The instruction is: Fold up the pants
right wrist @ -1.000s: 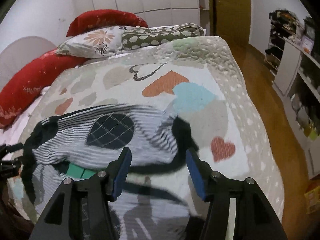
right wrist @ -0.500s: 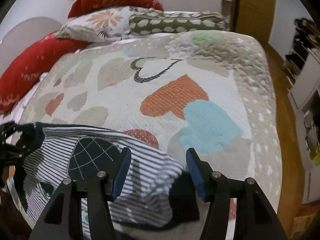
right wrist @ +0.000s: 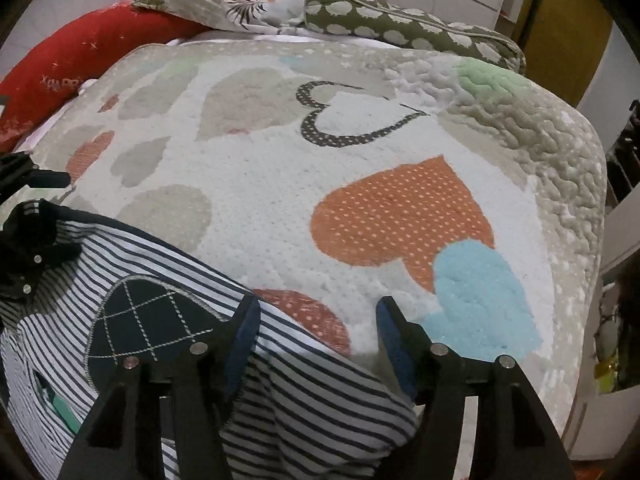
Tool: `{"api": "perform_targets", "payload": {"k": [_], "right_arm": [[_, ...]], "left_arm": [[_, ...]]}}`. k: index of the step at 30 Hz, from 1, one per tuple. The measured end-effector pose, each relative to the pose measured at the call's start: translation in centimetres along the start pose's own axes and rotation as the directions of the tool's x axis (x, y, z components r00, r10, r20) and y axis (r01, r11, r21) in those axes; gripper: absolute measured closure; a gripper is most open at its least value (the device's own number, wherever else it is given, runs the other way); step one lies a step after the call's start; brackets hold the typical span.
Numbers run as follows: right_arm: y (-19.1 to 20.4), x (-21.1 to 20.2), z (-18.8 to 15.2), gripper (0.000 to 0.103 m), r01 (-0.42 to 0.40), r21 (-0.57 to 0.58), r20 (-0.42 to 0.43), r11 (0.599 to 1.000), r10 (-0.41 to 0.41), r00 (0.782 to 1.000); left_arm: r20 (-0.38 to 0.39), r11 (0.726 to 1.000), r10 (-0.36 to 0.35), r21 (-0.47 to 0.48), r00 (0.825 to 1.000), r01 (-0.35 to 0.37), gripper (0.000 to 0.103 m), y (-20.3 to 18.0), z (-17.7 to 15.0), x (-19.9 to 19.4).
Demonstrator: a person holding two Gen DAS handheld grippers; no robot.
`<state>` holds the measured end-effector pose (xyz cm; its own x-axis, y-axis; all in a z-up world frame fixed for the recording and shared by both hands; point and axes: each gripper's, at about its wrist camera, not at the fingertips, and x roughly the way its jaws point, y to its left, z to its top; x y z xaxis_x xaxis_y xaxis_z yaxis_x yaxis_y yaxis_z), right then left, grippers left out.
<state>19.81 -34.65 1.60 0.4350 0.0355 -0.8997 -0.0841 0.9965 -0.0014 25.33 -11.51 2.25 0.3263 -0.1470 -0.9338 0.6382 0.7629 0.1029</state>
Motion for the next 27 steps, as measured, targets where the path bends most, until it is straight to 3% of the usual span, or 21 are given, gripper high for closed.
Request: {"api": "perform_targets", "payload": {"k": [1,2,3,10,14,18,22,25,27], "right_arm": [[0.1,0.0,0.0,0.058,-0.009,-0.001,-0.003,1.000,0.009,1.000],[0.2,0.0,0.0,0.086,-0.030,-0.002,-0.007,1.000,0.030,1.000],[0.5,-0.1,0.0,0.094,-0.059,0.003,-0.013,0.998,0.059,0.998],[1.4,-4.3,-0.9,0.097,-0.082,0.048,0.060,0.995,0.079,0.995],[1.9,-9.2,-2.6,0.097,-0.097,0.062,0.143,0.993,0.088,0.986],[3.6,-13.7,-6.0,0.097,-0.122,0.066,0.208,0.990,0.105,0.972],[5.4,-16.1,-10.9,0.097,-0.173,0.093,0.240,0.980,0.147,0.959],[7.1,-16.0,-15.6,0.097,-0.201,0.132,0.230,0.971,0.167,0.959],[7.6,-15.3,-17.9,0.097,-0.229,0.165,0.212,0.959,0.192,0.958]], "left_arm": [[0.009,1.000,-0.010,-0.002,1.000,0.010,0.073,-0.2,-0.1,-0.3],[0.022,1.000,0.013,0.004,1.000,-0.013,0.082,-0.5,-0.2,-0.6],[0.034,0.999,0.034,0.018,0.999,-0.034,0.095,-0.9,-0.4,-1.0],[0.140,0.998,0.058,-0.032,0.988,-0.054,0.098,-1.9,-2.3,-6.1],[0.228,0.997,0.076,-0.050,0.971,-0.066,0.098,-3.5,-5.0,-10.6],[0.309,0.994,0.098,-0.074,0.946,-0.078,0.098,-5.7,-9.3,-14.6],[0.350,0.990,0.128,-0.102,0.928,-0.098,0.098,-8.3,-14.4,-16.2],[0.335,0.986,0.132,-0.141,0.933,-0.089,0.098,-10.6,-18.6,-15.5],[0.295,0.981,0.138,-0.169,0.945,-0.090,0.094,-11.7,-20.6,-14.0]]}}
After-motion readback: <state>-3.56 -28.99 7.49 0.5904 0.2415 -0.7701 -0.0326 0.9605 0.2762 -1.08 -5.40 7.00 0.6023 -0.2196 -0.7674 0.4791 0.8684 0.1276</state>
